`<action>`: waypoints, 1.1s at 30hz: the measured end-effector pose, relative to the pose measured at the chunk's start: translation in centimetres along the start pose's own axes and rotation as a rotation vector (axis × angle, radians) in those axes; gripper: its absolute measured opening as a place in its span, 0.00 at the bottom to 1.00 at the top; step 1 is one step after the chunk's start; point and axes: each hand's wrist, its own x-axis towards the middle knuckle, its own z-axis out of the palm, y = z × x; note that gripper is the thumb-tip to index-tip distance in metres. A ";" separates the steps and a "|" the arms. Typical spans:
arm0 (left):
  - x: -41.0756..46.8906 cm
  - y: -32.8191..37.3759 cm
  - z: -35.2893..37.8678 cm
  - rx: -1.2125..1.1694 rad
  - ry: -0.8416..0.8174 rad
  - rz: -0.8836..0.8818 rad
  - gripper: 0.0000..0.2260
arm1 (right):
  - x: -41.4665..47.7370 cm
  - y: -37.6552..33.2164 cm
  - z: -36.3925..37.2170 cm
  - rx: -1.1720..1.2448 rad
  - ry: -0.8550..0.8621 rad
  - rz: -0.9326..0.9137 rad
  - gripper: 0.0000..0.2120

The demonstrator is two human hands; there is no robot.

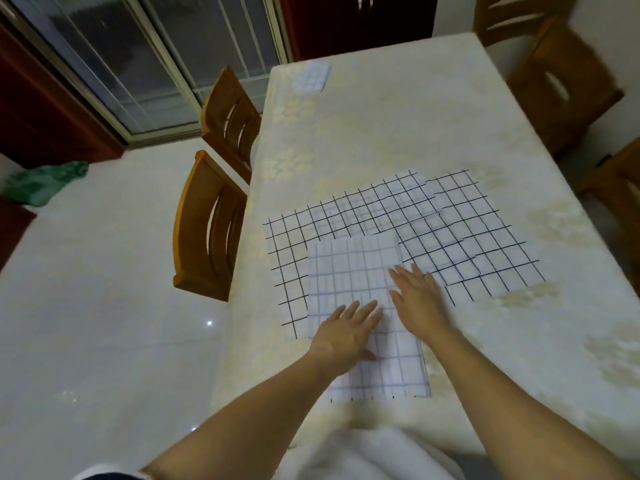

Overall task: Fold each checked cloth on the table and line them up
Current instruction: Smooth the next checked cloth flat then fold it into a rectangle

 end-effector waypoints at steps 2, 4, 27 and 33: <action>1.6 1.9 -0.6 0.068 -0.056 0.086 0.42 | 0.6 0.9 -0.1 -0.077 -0.067 0.037 0.24; 2.7 3.3 -0.9 0.127 -0.107 0.103 0.45 | 1.2 1.6 -0.1 -0.146 -0.121 0.057 0.24; 6.1 4.0 -1.2 0.203 -0.268 0.200 0.34 | 8.5 5.4 -3.0 -0.246 -0.256 0.018 0.28; 6.2 3.5 -1.4 0.223 -0.282 0.211 0.34 | 11.3 5.4 -3.5 -0.279 -0.291 0.050 0.29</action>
